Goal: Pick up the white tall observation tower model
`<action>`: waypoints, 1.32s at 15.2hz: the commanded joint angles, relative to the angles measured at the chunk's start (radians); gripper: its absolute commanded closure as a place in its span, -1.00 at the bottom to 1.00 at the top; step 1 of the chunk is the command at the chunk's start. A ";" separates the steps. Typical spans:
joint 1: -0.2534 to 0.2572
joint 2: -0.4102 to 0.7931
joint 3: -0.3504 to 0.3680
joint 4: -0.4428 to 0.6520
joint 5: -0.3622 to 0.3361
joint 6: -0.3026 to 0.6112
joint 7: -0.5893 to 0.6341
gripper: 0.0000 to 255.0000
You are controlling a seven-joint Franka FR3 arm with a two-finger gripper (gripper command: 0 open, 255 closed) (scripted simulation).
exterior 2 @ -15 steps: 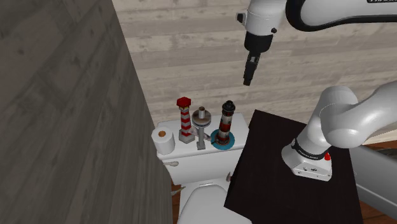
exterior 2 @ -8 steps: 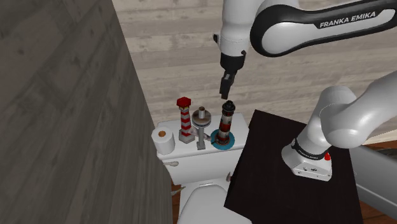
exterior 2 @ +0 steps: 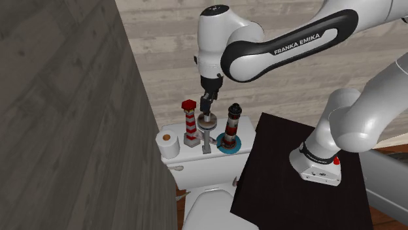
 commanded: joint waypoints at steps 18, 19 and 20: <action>0.010 0.195 0.027 0.012 -0.023 0.192 0.051 1.00; 0.010 0.195 0.027 0.012 -0.023 0.192 0.051 1.00; 0.010 0.195 0.027 0.012 -0.023 0.192 0.051 1.00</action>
